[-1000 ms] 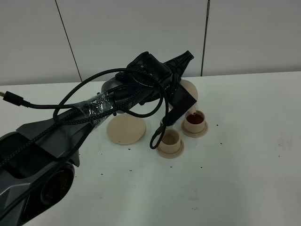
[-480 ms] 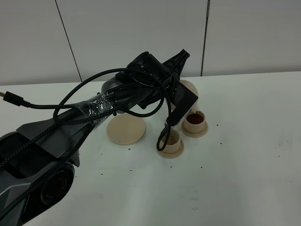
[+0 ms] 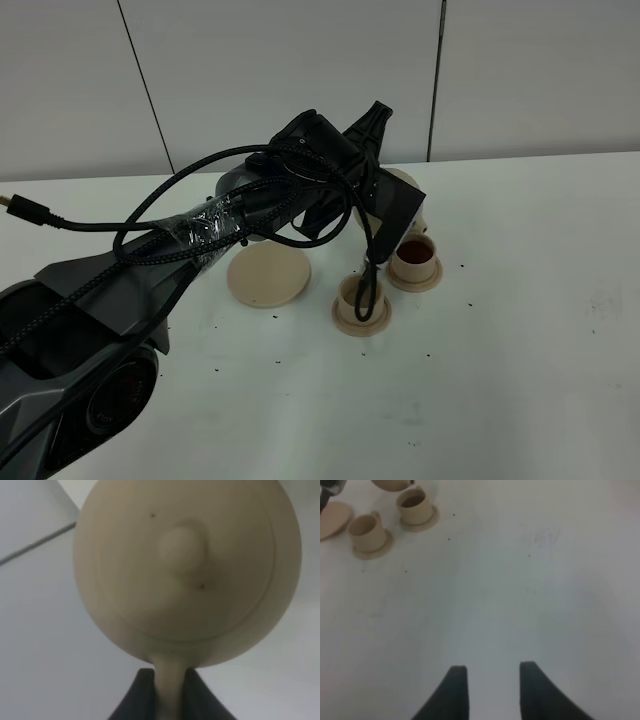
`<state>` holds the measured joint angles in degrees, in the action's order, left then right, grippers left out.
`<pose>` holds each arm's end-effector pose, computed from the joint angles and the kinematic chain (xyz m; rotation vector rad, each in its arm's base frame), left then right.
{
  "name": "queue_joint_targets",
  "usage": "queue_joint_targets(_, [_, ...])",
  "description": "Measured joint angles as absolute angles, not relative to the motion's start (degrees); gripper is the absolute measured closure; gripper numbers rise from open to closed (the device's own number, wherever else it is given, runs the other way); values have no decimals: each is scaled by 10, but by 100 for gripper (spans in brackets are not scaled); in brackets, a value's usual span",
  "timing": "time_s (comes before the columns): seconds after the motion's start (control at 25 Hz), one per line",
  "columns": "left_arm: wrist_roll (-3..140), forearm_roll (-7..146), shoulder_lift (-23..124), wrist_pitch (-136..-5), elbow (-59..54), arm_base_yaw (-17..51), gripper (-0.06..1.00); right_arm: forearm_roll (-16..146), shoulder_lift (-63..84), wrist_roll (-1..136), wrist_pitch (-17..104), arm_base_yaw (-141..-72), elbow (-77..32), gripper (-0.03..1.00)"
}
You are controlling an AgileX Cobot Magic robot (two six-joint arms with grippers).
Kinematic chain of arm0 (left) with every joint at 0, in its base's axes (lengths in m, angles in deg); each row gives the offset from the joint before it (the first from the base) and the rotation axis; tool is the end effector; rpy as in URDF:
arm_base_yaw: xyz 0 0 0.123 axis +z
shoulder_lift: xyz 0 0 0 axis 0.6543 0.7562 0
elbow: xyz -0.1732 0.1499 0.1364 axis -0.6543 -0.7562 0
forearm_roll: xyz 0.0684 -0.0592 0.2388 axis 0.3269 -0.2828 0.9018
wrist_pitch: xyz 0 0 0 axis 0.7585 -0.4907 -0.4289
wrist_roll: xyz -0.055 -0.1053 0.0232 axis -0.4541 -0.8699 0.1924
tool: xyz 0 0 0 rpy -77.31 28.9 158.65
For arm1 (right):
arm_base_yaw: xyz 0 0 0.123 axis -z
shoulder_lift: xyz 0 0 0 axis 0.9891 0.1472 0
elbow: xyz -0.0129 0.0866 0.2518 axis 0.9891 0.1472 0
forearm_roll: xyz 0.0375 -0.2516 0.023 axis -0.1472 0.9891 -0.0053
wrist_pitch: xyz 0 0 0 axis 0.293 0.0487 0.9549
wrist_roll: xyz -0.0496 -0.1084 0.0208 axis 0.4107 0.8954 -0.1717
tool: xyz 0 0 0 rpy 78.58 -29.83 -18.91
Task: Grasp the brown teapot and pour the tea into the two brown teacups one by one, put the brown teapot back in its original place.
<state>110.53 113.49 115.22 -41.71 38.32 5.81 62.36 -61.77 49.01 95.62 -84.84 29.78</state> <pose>0.4787 -0.2952 0.1613 2.2112 1.0236 0.8945 0.0439 0.0218 0.2619 -0.1468 2.0648 0.2058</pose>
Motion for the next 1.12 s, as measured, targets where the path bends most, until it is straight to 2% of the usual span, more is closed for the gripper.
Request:
queue_joint_targets(0.52, [937, 1128, 1147, -361, 383, 64, 78, 624, -618, 490, 956, -848, 298, 72])
queue_joint_targets(1.12, [918, 997, 1144, -286, 383, 110, 78, 624, -618, 490, 956, -848, 298, 72])
